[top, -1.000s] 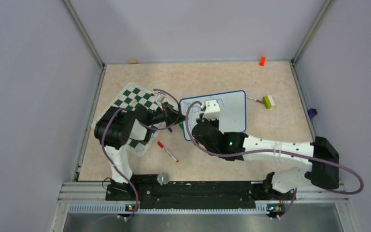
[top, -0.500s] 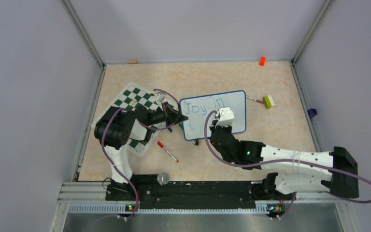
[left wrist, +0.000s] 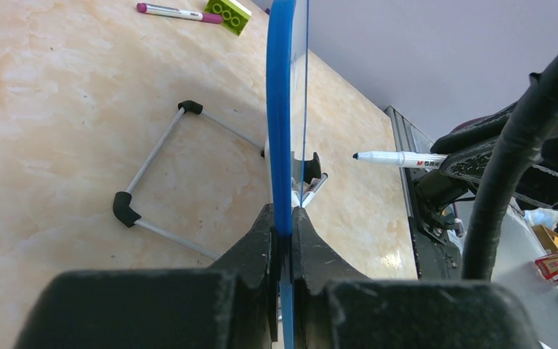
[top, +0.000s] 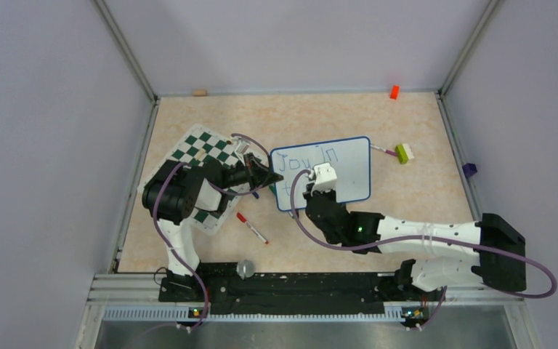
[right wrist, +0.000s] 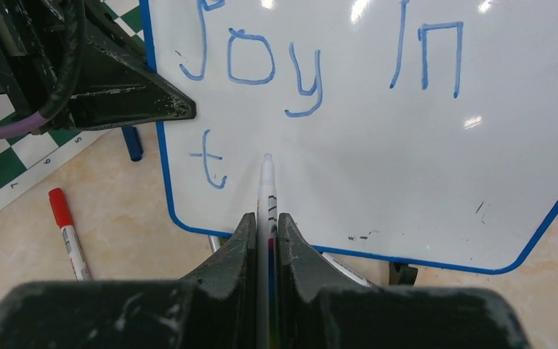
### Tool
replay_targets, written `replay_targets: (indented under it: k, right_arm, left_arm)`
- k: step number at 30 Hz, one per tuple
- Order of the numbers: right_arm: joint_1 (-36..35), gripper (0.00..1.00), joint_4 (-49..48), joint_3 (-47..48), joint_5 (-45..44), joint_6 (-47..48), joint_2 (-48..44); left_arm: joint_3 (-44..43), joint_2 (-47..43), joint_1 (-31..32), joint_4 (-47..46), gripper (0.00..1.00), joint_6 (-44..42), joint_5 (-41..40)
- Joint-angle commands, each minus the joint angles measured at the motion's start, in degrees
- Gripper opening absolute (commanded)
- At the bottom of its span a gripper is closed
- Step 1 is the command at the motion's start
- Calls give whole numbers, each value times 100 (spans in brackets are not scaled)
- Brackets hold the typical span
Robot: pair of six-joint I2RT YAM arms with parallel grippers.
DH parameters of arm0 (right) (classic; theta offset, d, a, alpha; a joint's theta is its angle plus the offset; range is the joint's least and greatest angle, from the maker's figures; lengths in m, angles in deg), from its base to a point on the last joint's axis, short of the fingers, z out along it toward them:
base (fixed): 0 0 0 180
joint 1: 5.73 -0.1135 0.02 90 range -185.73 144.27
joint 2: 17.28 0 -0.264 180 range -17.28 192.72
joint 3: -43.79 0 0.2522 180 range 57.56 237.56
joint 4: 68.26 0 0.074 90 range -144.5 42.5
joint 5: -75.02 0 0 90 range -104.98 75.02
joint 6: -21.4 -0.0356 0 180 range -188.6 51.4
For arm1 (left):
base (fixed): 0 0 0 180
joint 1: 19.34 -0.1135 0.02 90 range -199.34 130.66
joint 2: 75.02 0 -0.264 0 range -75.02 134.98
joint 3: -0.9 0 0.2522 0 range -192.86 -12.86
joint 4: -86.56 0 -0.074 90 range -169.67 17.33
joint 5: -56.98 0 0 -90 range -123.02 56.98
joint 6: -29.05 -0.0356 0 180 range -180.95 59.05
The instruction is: Write a sentence on the whiteboard
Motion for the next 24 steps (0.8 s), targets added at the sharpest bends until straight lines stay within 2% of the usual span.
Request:
replay_targets:
  k: [1,12,17,24]
  right_arm:
    - [1,0,-145,190,-129,-100,1]
    - [-7,0,-145,-16,1,-261,-242]
    - [-59,0,-145,126,50,-219,-34]
    - [-326,0,70,364,-325,-125,362]
  left_arm:
    - [-33,100,40,-411,0,-521,112]
    - [-30,84,86,-411,0,-548,66]
    - [-32,129,80,-408,0,-548,47]
    - [5,118,94,-410,0,-539,-40]
